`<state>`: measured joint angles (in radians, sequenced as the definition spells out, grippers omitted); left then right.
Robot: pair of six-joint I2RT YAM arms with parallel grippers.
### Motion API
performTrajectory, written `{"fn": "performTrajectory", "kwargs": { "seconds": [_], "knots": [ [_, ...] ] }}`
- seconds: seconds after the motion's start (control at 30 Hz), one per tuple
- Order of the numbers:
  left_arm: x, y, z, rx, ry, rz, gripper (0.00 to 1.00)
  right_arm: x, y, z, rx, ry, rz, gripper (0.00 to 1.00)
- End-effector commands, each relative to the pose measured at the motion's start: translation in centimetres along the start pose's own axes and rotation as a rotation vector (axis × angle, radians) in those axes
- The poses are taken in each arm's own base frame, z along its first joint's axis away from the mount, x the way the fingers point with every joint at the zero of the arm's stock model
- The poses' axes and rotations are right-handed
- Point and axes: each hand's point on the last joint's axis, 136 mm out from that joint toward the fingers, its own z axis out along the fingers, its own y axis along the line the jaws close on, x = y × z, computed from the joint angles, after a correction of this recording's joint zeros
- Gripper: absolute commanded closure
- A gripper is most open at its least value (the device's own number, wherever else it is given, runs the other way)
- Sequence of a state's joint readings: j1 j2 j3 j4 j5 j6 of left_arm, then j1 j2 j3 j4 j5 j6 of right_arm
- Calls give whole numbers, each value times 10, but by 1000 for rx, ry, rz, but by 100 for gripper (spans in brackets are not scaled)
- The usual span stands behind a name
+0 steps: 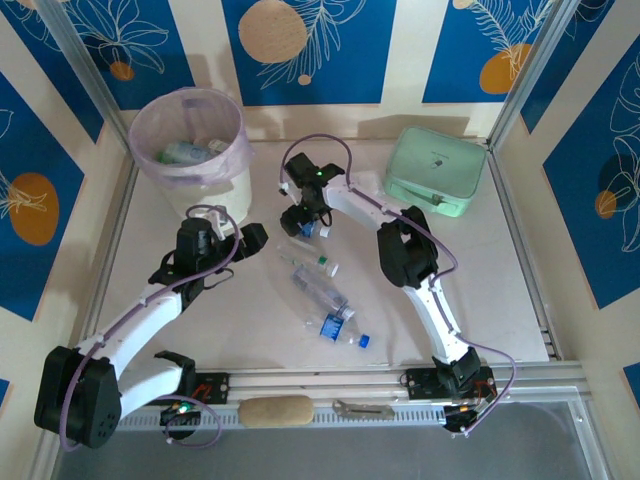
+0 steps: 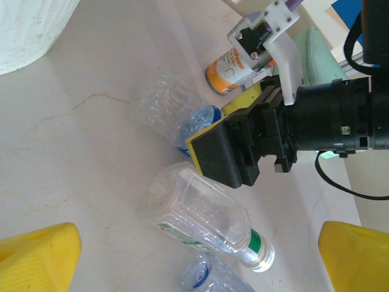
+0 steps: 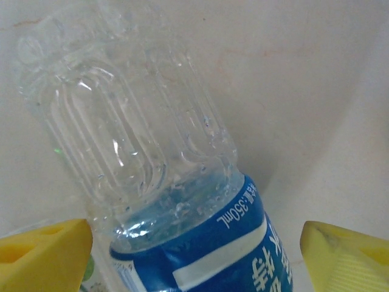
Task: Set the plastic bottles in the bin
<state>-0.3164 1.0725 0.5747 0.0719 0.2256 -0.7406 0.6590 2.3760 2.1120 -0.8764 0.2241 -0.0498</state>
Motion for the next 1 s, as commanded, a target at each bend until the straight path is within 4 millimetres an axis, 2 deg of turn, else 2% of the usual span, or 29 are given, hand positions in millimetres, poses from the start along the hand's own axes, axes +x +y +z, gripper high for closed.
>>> {"fn": "performTrajectory", "kwargs": {
  "seconds": [0.0,0.37,0.53,0.6,0.73,0.83,0.97],
  "knots": [
    [-7,-2,-1,12,-33,-12,0,0,-5,6,16,16,-44,11],
    [-8,-4,0,20,-31,-20,0,2,-9,26,33,29,-73,12],
    [-8,-5,2,18,-20,-23,0,1,-10,27,36,14,-77,18],
    [-8,-5,3,21,-18,-26,0,-1,-9,27,34,-1,-84,24],
    [-9,-8,4,36,-18,-28,0,-9,-8,22,31,-37,-97,34],
    [-10,-10,4,44,-20,-28,0,-21,-7,11,32,-85,-103,42],
    [-12,-13,2,52,-27,-29,0,-42,-4,-16,13,-181,-95,49]
  ]
}}
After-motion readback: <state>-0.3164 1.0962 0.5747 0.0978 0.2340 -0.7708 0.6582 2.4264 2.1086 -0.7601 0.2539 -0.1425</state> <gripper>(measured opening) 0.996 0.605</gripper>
